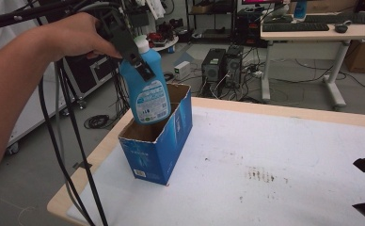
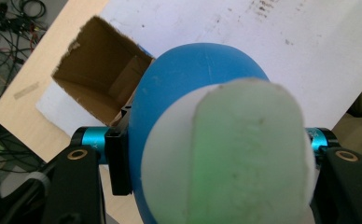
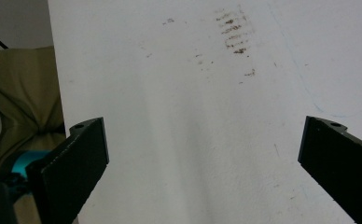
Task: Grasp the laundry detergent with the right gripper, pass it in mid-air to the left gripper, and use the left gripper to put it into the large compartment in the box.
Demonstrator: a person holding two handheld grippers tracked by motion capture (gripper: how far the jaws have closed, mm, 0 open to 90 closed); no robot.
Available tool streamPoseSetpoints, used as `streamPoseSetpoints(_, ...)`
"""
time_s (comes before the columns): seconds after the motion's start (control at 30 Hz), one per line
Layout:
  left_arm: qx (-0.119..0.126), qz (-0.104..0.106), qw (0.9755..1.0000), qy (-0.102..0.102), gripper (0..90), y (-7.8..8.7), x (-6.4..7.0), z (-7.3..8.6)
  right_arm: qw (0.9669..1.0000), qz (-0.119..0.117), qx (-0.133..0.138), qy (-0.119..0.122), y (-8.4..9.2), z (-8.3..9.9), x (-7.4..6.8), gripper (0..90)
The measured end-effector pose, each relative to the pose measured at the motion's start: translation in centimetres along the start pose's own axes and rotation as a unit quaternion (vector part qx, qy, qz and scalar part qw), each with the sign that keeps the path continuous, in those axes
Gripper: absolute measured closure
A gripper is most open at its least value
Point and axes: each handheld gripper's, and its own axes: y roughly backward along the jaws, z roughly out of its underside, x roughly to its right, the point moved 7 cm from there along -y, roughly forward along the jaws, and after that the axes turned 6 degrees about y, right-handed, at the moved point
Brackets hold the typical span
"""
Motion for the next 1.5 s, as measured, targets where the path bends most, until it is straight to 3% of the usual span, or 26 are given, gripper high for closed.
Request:
streamPoseSetpoints(0.13,-0.007,0.001,1.0,0.005,37.7,-1.4,-0.7,1.0,1.0,-0.001,-0.002,-0.002,-0.1,0.0,0.1,0.8)
streamPoseSetpoints(0.23,-0.017,0.005,0.9998,-0.003,37.7,-2.7,-0.9,1.7,1.0,-0.003,-0.006,-0.002,-0.4,0.0,0.1,0.8)
streamPoseSetpoints(0.5,-0.05,0.014,0.9985,-0.017,37.7,-7.8,-0.7,3.4,0.9999,-0.006,-0.012,-0.004,-0.8,0.1,0.0,0.8)
streamPoseSetpoints(0.83,-0.07,0.027,0.9971,-0.013,37.7,-12.7,-1.0,5.3,0.9998,-0.008,-0.019,-0.008,-1.2,0.3,0.0,0.8)
streamPoseSetpoints(1.13,-0.089,0.031,0.9955,-0.014,37.7,-14.6,-1.2,6.3,0.9997,-0.001,-0.02,-0.01,-1.4,0.3,0.2,0.8)
streamPoseSetpoints(1.33,-0.08,0.039,0.996,-0.01,37.3,-14.8,-1.2,6.1,0.9997,0.0,-0.021,-0.011,-1.4,0.4,0.3,0.8)
streamPoseSetpoints(1.5,-0.049,0.035,0.9981,0.01,29.6,-14.1,-1.4,5.5,0.9997,0.0,-0.022,-0.01,-1.6,0.2,0.2,0.8)
